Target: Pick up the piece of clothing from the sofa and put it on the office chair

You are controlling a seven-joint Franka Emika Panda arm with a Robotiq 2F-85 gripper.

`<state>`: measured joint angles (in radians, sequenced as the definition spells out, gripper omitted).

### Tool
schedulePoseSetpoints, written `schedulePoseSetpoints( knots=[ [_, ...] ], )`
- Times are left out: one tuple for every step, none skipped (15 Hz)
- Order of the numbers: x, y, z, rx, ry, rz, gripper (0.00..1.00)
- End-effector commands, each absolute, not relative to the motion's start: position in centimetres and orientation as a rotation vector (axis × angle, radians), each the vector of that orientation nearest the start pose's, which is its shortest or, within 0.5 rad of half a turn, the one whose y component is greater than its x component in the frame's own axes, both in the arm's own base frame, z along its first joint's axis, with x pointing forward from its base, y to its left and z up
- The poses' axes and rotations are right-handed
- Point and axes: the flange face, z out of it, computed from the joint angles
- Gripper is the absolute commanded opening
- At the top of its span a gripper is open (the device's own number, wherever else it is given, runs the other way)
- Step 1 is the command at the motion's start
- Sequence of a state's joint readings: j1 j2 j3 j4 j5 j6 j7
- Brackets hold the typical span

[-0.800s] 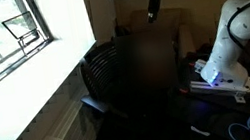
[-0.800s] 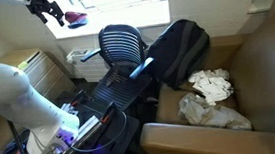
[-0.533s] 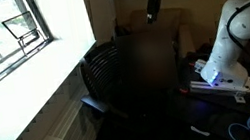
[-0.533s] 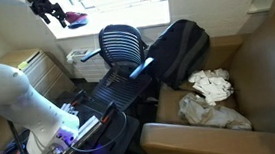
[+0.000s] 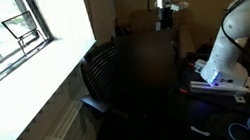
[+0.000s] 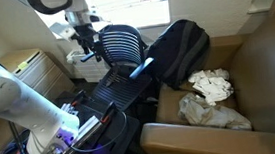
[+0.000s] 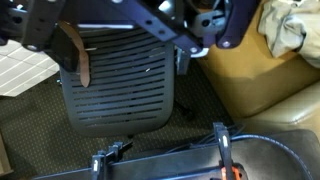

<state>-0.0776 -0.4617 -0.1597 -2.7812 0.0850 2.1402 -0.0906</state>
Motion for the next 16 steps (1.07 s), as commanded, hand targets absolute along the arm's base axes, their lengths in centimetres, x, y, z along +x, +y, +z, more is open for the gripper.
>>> schedulePoseSetpoints(
  knots=[
    [32.9,-7.9,32.0,-2.941,0.278,0.279,1.0],
    [33.1,-8.0,31.9,-2.941,0.276,0.285,1.0],
    [33.3,-7.7,32.2,-2.946,0.267,0.276,1.0],
    [33.1,-6.9,32.4,-2.996,0.286,0.199,1.0],
    [33.7,-7.6,30.9,-2.969,0.338,0.271,1.0],
    [34.3,-9.4,28.3,-2.942,0.493,0.325,1.0],
    [33.8,-11.0,26.6,-2.947,0.569,0.306,1.0],
    [33.5,-12.0,25.5,-2.942,0.65,0.313,1.0],
    [33.1,-13.5,23.9,-2.931,0.738,0.311,1.0],
    [32.4,-15.0,22.1,-2.917,0.828,0.311,1.0],
    [31.7,-16.6,20.4,-2.899,0.917,0.307,1.0],
    [30.6,-18.2,18.6,-2.873,1.007,0.307,1.0],
    [29.5,-20.0,17.0,-2.849,1.094,0.31,1.0],
    [29.2,-21.9,15.3,-2.816,1.17,0.365,1.0],
    [30.0,-19.2,18.3,-2.852,1.051,0.312,1.0],
    [29.4,-20.1,17.1,-2.845,1.076,0.347,1.0]
  ],
)
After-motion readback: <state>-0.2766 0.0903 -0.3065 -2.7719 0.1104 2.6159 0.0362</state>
